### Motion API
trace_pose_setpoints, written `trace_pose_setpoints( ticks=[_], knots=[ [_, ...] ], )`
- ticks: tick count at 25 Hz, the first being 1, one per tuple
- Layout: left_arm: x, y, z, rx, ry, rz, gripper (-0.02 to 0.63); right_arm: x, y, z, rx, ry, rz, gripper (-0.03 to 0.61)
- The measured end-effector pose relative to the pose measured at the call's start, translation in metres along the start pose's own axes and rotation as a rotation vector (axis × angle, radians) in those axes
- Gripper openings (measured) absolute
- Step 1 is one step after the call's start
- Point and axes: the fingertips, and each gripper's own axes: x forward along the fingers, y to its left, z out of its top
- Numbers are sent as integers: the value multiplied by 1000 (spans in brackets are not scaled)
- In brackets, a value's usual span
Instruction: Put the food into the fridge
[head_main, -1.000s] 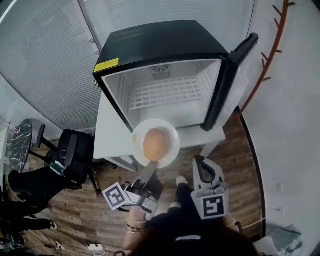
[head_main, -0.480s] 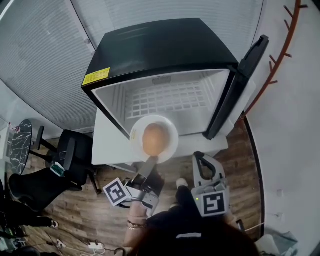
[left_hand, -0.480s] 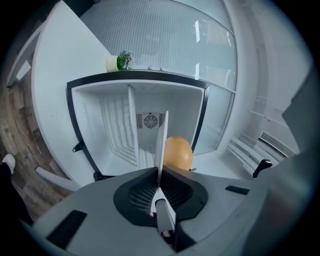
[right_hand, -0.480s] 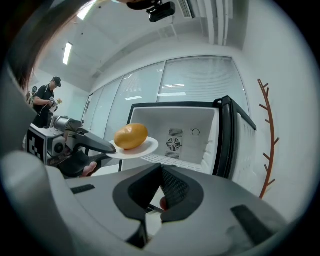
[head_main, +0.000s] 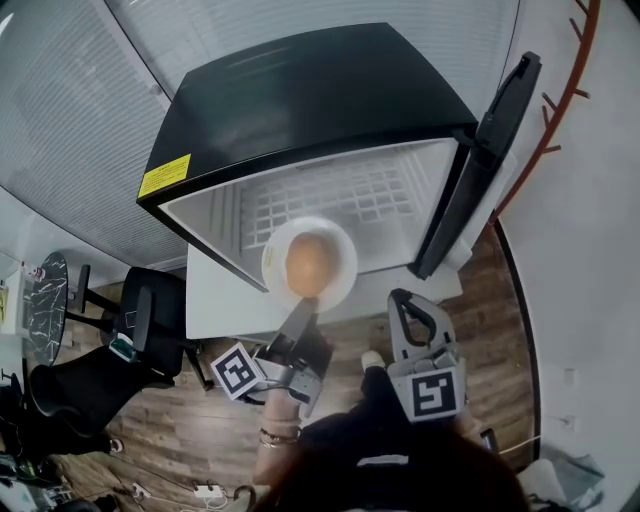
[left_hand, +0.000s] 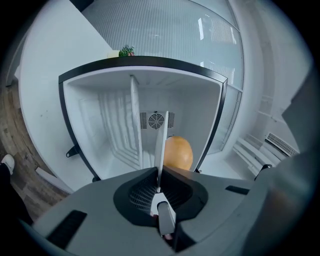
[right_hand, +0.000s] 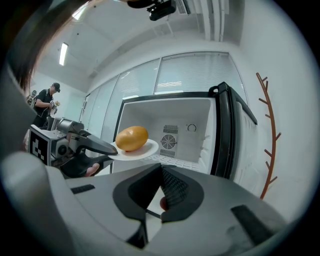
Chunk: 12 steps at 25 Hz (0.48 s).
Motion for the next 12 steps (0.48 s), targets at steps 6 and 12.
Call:
trace_pose_setpoints(
  ticks=[6, 12],
  knots=[
    [16, 3, 5, 3, 12, 6, 17, 15, -11, 1, 0, -10, -5, 2],
    [28, 12, 12, -4, 7, 27, 17, 28, -19, 1, 4, -14, -3, 2]
  ],
)
